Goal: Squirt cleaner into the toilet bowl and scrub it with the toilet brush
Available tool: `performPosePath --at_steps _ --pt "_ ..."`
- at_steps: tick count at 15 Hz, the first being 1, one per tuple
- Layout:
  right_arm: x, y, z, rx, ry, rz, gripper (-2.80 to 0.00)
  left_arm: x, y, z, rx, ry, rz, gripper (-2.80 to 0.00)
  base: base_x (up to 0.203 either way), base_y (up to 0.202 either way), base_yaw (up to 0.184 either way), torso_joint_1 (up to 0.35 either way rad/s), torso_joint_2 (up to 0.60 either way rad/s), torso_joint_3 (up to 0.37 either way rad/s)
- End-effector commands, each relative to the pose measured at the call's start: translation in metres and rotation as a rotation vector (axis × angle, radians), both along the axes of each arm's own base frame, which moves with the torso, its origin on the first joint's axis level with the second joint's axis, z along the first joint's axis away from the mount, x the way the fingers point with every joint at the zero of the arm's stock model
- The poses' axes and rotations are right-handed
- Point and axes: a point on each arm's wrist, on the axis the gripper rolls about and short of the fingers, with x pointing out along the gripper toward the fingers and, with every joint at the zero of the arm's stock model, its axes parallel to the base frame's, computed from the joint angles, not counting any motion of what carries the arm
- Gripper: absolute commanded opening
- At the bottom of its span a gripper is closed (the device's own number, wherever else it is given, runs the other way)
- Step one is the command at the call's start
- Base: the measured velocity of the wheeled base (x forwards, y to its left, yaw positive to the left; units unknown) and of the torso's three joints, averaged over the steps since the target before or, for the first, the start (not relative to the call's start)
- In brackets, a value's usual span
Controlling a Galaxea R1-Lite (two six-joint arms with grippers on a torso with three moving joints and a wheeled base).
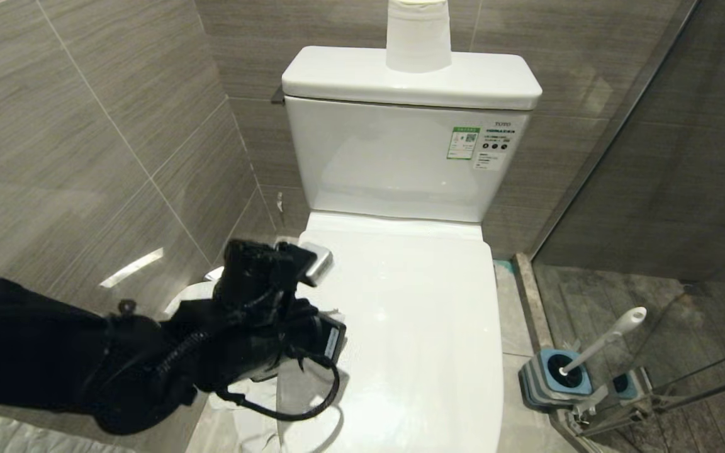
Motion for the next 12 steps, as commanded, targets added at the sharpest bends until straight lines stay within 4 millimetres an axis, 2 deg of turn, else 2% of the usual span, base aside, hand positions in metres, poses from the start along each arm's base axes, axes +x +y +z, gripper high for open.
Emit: performPosePath --at_steps 1,4,6,9,12 --pt "0.0 0.0 0.0 0.0 0.001 0.001 -2.8 -0.005 0.016 0.074 -0.105 -0.092 0.045 -2.8 0.0 0.0 0.0 0.0 0.0 0.0" --pt "0.0 0.0 0.0 0.0 0.0 0.001 -2.8 -0.001 0.042 0.136 -0.163 -0.136 0.133 -2.8 0.0 0.0 0.0 0.0 0.0 0.0" --pt "0.0 0.0 0.0 0.0 0.0 0.001 -2.8 -0.007 0.058 0.168 -0.194 -0.15 0.178 -2.8 0.0 0.0 0.0 0.0 0.0 0.0" --pt "0.0 0.0 0.0 0.0 0.001 0.001 -2.8 -0.026 0.071 0.21 -0.232 -0.167 0.201 -2.8 0.0 0.0 0.0 0.0 0.0 0.0" --pt "0.0 0.0 0.0 0.0 0.0 0.001 -2.8 -0.062 0.081 0.247 -0.239 -0.259 0.192 -2.8 0.0 0.0 0.0 0.0 0.0 0.0"
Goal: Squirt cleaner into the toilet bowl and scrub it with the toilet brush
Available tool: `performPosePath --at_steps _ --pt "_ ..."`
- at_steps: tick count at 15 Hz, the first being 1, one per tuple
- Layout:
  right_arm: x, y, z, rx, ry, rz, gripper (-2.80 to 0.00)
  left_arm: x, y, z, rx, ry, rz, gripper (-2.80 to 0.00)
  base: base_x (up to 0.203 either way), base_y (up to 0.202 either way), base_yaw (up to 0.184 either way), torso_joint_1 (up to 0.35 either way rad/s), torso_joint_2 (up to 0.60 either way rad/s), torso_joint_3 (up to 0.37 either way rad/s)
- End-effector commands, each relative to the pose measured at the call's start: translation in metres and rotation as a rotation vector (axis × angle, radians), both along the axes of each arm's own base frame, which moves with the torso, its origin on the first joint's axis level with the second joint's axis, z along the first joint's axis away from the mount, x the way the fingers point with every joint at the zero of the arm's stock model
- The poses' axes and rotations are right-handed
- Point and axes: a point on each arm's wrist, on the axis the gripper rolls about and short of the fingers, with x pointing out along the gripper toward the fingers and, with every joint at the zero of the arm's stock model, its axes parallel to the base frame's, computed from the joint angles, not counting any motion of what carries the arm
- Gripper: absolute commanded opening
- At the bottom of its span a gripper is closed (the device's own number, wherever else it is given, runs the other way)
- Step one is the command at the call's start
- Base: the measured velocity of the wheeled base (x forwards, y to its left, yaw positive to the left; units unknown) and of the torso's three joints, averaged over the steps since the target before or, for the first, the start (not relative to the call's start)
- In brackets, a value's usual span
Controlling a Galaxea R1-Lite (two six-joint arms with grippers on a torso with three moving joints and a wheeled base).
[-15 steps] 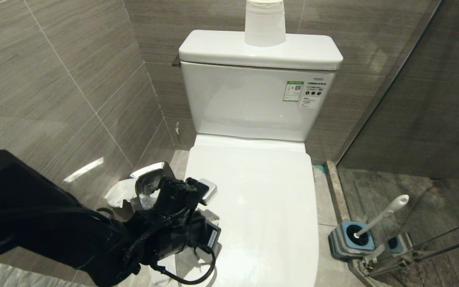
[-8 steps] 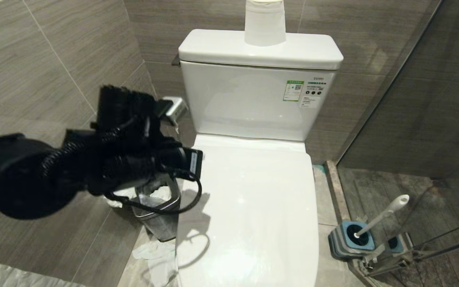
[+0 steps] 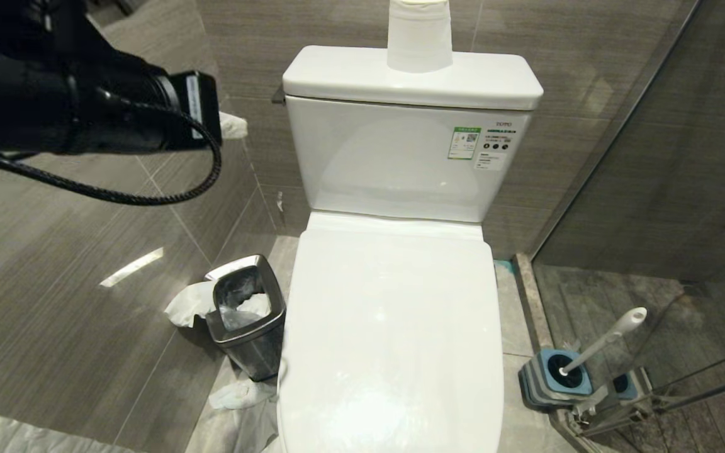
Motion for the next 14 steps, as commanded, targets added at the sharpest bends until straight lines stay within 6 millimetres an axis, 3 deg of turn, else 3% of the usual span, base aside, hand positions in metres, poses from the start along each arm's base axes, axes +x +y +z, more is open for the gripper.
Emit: performPosePath --at_steps 1,10,14 --pt "0.0 0.0 0.0 0.0 0.001 0.0 -2.8 -0.036 0.01 0.032 0.019 -0.139 0.001 -2.8 0.0 0.0 0.0 0.0 0.0 0.0" --pt "0.0 0.0 0.0 0.0 0.001 0.0 -2.8 -0.094 0.052 0.067 -0.043 -0.32 0.049 -2.8 0.0 0.0 0.0 0.0 0.0 0.0" --pt "0.0 0.0 0.0 0.0 0.0 0.0 -2.8 -0.123 0.079 0.087 -0.091 -0.448 -0.034 -2.8 0.0 0.0 0.0 0.0 0.0 0.0"
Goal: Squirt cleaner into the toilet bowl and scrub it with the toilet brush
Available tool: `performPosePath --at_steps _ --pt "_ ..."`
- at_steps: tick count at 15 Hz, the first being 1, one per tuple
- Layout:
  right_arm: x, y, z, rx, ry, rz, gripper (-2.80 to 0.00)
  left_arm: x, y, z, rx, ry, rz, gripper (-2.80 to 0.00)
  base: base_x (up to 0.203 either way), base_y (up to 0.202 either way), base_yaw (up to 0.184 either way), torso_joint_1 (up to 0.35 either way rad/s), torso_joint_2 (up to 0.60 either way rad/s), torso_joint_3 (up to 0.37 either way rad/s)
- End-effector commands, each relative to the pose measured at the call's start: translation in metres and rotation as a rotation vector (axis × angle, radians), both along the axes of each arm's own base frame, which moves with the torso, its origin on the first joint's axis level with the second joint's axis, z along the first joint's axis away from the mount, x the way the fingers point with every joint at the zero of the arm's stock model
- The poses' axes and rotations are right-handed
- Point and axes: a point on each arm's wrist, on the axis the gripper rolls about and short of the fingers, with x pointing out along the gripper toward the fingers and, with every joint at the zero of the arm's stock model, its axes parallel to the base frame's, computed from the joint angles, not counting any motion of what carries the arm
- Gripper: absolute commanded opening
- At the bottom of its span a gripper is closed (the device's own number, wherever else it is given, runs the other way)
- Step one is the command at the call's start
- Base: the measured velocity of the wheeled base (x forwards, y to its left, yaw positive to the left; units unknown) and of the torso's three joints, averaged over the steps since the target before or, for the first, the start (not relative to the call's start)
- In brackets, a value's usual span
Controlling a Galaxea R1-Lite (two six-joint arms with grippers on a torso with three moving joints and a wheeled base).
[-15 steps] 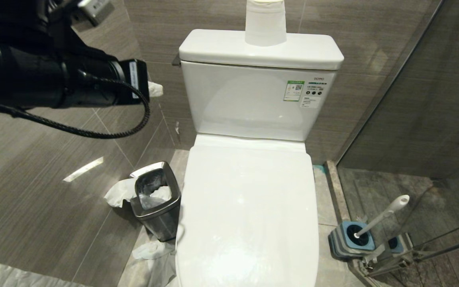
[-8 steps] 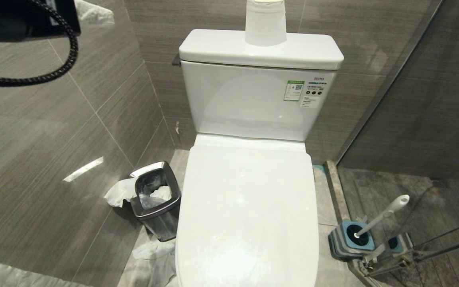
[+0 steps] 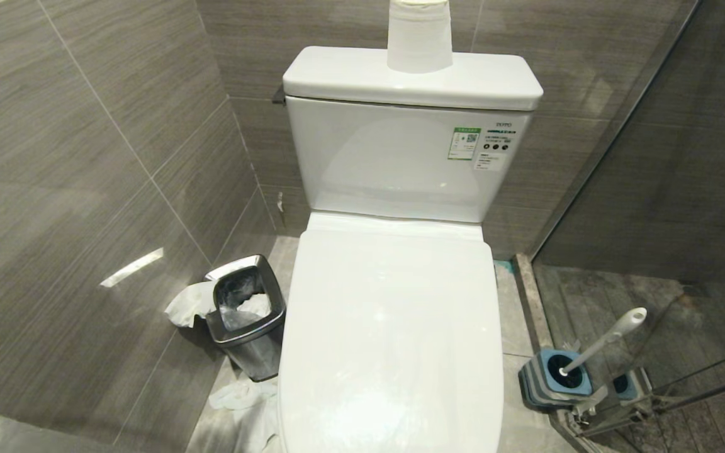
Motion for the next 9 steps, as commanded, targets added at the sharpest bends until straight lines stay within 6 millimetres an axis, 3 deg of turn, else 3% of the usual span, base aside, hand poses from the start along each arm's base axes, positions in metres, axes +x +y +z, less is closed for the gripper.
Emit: performPosePath --at_steps 1,5,9 --pt "0.0 0.0 0.0 -0.001 0.0 0.002 -2.8 -0.027 0.024 0.011 -0.019 -0.096 0.0 -2.8 0.0 0.0 0.0 0.0 0.0 0.0" --pt "0.0 0.0 0.0 -0.001 0.001 0.001 -2.8 -0.078 0.048 0.004 0.01 -0.189 0.033 -2.8 0.0 0.0 0.0 0.0 0.0 0.0" --pt "0.0 0.0 0.0 -0.001 0.0 0.001 -2.8 -0.135 0.054 -0.043 0.029 -0.184 0.122 -2.8 0.0 0.0 0.0 0.0 0.0 0.0"
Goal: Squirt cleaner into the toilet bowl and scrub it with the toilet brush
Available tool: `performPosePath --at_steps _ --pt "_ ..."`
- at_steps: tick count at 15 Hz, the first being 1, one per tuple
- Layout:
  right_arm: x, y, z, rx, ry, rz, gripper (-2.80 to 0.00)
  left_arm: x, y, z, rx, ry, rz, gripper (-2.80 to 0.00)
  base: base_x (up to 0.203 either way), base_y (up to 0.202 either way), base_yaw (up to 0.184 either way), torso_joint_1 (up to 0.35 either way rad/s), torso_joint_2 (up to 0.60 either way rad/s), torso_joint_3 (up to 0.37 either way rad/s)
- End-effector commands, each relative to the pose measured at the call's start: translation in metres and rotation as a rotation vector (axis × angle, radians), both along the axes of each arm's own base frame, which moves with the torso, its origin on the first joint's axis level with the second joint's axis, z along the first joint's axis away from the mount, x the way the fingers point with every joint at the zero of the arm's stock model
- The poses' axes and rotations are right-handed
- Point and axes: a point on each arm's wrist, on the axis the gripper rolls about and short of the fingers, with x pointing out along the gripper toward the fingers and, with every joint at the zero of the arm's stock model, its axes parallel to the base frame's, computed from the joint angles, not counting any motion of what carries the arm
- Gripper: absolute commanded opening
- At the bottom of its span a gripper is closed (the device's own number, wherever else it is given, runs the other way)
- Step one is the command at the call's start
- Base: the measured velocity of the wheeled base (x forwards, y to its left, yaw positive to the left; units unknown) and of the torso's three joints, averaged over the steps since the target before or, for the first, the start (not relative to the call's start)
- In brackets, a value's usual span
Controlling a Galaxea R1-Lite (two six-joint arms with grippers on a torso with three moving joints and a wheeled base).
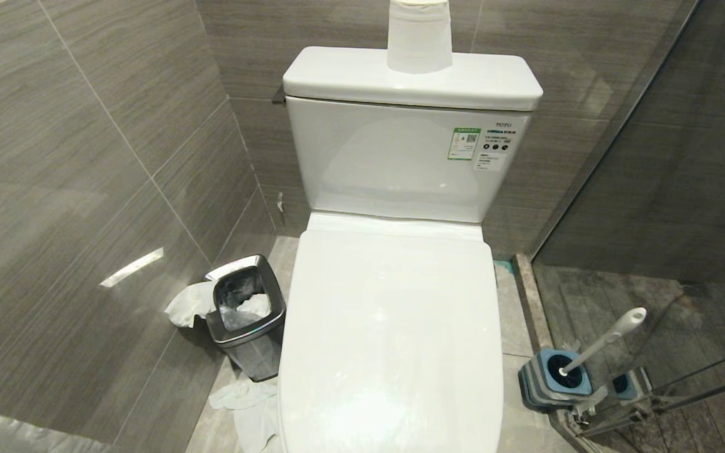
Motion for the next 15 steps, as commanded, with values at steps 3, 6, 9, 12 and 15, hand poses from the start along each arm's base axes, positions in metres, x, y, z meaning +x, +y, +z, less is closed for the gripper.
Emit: performPosePath --at_steps 3,6,9,12,15 --pt "0.0 0.0 0.0 0.0 0.001 0.001 -2.8 -0.079 0.001 -0.055 0.008 -0.069 0.094 -2.8 0.0 0.0 0.0 0.0 0.0 0.0" --pt "0.0 0.0 0.0 0.0 0.001 0.002 -2.8 -0.099 0.0 -0.078 0.028 -0.093 0.124 -2.8 0.0 0.0 0.0 0.0 0.0 0.0" --pt "0.0 0.0 0.0 0.0 0.001 0.001 -2.8 -0.116 -0.001 -0.103 0.069 -0.111 0.14 -2.8 0.0 0.0 0.0 0.0 0.0 0.0" --pt "0.0 0.0 0.0 0.0 0.0 0.001 -2.8 -0.13 0.0 -0.13 0.11 -0.094 0.153 -2.8 0.0 0.0 0.0 0.0 0.0 0.0" --pt "0.0 0.0 0.0 0.0 0.0 0.001 -2.8 -0.14 -0.001 -0.15 0.115 -0.112 0.158 -2.8 0.0 0.0 0.0 0.0 0.0 0.0"
